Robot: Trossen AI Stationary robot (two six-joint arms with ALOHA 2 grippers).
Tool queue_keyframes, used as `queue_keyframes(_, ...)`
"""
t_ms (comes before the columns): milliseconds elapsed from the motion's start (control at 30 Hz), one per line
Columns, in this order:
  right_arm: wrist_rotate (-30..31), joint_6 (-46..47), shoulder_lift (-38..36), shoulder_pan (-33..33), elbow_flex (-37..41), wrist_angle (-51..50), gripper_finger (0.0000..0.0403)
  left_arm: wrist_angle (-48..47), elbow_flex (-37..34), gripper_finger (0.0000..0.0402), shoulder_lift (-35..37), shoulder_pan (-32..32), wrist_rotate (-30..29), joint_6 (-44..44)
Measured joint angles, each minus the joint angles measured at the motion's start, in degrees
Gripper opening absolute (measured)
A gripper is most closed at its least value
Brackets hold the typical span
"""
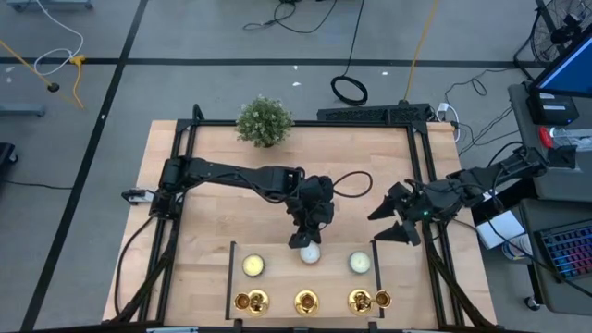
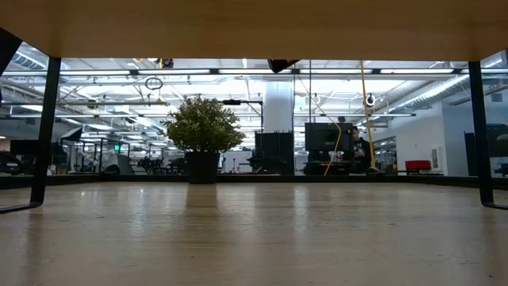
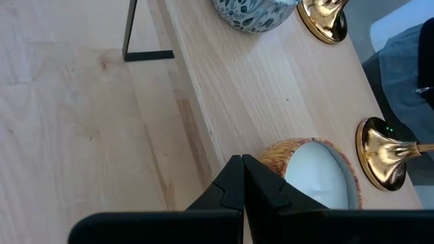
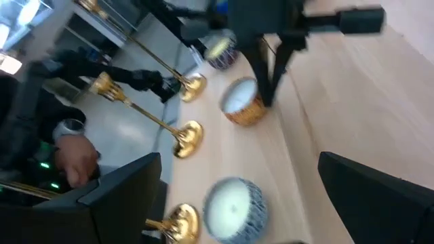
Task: Pick & Place candle stick holders
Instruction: Put the yellow patterned scented candle on the shelf
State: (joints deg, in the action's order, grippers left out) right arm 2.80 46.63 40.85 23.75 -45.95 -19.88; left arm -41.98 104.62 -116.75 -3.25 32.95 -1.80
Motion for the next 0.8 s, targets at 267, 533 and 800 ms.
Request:
queue_keyframes(267, -1.5, 3.7, 0.6, 0.0, 0.0, 6.9, 0.0393, 0.0, 0.0, 0.0000, 0.0, 0.0, 0.0, 0.4)
queue_keyframes(533, -3.0, 3.1, 2.6, 0.0, 0.0, 10.9, 0.0393, 0.0, 0.0, 0.0000, 0.0, 0.0, 0.0, 0.7)
queue_keyframes(800, -3.1, 3.2, 5.2, 0.0, 0.0, 6.8, 0.0375, 0.0, 0.0, 0.0000, 0.0, 0.0, 0.0, 0.6)
